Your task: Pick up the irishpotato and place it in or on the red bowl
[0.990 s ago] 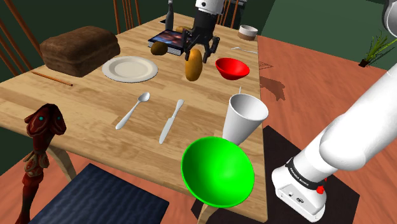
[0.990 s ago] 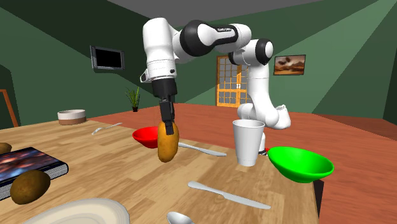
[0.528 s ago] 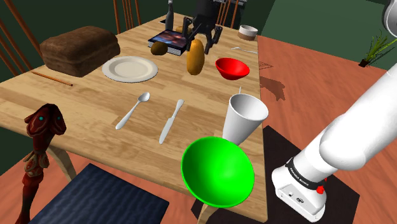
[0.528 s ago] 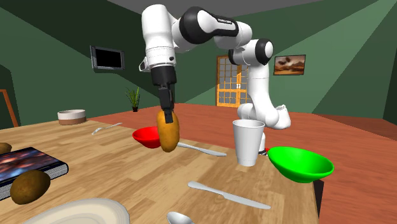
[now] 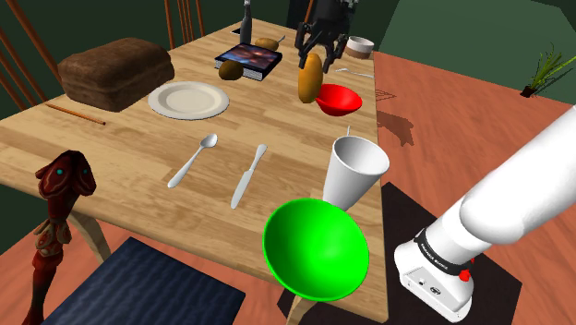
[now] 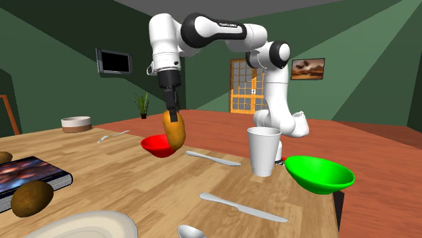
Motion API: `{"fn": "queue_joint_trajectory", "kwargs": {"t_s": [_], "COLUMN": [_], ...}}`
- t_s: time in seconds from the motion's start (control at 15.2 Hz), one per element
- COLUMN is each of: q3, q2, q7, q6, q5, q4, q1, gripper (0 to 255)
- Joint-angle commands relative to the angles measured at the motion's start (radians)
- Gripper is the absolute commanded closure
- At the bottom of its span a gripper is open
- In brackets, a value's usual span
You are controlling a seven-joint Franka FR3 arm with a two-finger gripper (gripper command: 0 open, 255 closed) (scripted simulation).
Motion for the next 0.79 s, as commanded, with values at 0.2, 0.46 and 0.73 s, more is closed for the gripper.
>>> {"fn": "queue_joint_trajectory", "kwargs": {"t_s": [0.2, 0.46, 0.73], "q3": [-0.063, -0.114, -0.163], "q2": [-0.03, -0.03, -0.015], "q7": [-0.116, -0.208, -0.296], "q6": [-0.033, -0.058, -0.084], "q5": [-0.009, -0.021, -0.034], "q4": [-0.016, -0.006, 0.022], "q1": [-0.056, -0.101, -0.145], "gripper": [255, 255, 255]}}
